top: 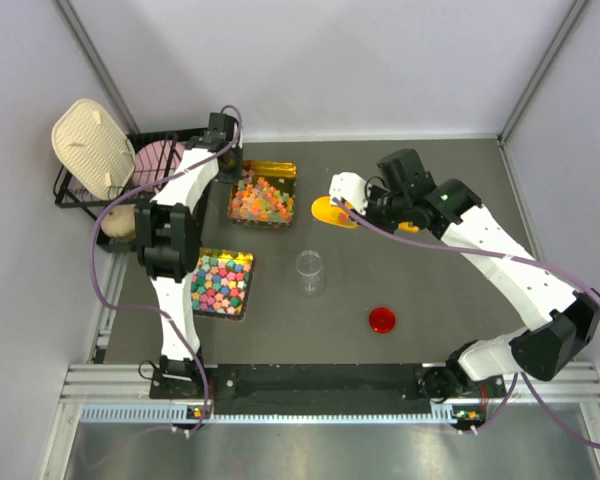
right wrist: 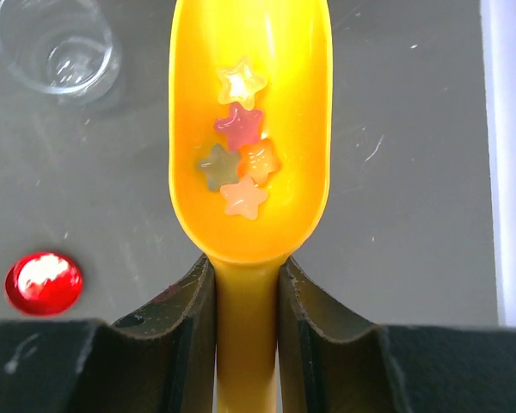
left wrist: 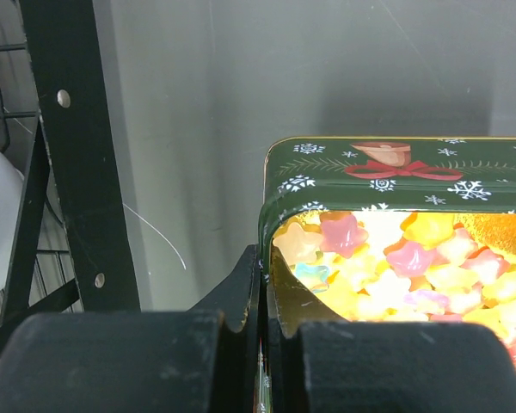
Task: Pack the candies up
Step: Place the fake candies in the packing bottle.
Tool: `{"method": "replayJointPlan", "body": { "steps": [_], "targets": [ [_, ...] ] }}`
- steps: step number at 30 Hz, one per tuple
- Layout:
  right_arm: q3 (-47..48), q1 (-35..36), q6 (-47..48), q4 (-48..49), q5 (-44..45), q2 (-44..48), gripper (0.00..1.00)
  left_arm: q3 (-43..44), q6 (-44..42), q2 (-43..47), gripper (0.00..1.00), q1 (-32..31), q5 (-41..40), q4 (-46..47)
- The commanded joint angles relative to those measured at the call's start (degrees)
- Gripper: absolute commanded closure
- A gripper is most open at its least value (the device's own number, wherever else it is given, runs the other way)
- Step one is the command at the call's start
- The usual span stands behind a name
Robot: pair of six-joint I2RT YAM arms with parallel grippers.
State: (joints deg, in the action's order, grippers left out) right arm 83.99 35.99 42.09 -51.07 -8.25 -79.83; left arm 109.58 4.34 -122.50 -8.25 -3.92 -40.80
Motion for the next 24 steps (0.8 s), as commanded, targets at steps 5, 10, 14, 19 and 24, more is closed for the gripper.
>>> {"method": "replayJointPlan", "body": {
  "steps": [5,10,14,19,24],
  "targets": [
    [-1.0,7.7,3.1,-9.2,5.6,3.5,1.0,7.7,-0.8,-0.8,1.0,0.2,1.4,-4.6],
    [-1.6,9.9,2.7,-10.2,7.8,3.3,1.0,5.0,0.2,0.5,1.0,0.2,3.0,-3.4],
    [-2.0,12.4,2.7,-10.5,11.3,2.6,1.0,4.8,0.5,0.4,1.0,0.2,3.6,-3.4],
    [-0.9,14.5,2.7,-10.9,15.5,1.2,1.0,4.7,0.8,0.8,1.0,0.1,3.7,-3.2],
    [-0.3,15.4,3.2,-11.1,17.4,-0.8,1.0,3.7,0.8,1.5,1.0,0.1,5.3,-3.0]
  ]
}}
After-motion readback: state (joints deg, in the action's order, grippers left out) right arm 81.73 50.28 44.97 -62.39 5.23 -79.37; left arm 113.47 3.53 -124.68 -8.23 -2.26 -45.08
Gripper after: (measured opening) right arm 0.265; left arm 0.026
